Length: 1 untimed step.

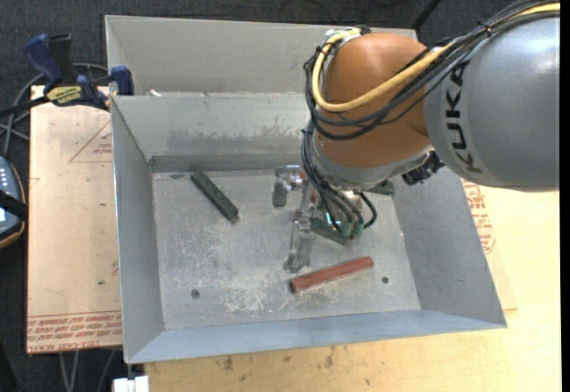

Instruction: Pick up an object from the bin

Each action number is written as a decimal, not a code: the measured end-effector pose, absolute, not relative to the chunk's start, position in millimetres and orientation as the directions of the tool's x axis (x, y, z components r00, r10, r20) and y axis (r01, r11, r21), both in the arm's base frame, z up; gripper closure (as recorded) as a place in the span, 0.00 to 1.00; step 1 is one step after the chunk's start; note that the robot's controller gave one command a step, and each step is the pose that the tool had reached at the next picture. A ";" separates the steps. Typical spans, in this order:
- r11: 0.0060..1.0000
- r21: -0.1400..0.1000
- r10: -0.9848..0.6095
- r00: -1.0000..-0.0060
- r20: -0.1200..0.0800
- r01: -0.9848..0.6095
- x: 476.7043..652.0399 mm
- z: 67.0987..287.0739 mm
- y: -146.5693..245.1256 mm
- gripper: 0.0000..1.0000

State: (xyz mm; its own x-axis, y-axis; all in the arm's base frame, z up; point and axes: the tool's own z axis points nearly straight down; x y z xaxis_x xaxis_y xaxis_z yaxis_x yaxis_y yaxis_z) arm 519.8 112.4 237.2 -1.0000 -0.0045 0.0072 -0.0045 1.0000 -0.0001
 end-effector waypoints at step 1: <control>0.996 -0.002 -0.087 -0.996 0.005 -0.087 502.3 190.6 38.5 0.00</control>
Offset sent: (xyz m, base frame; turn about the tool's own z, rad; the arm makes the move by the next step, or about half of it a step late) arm -0.0166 -0.0699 -0.0438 -0.0893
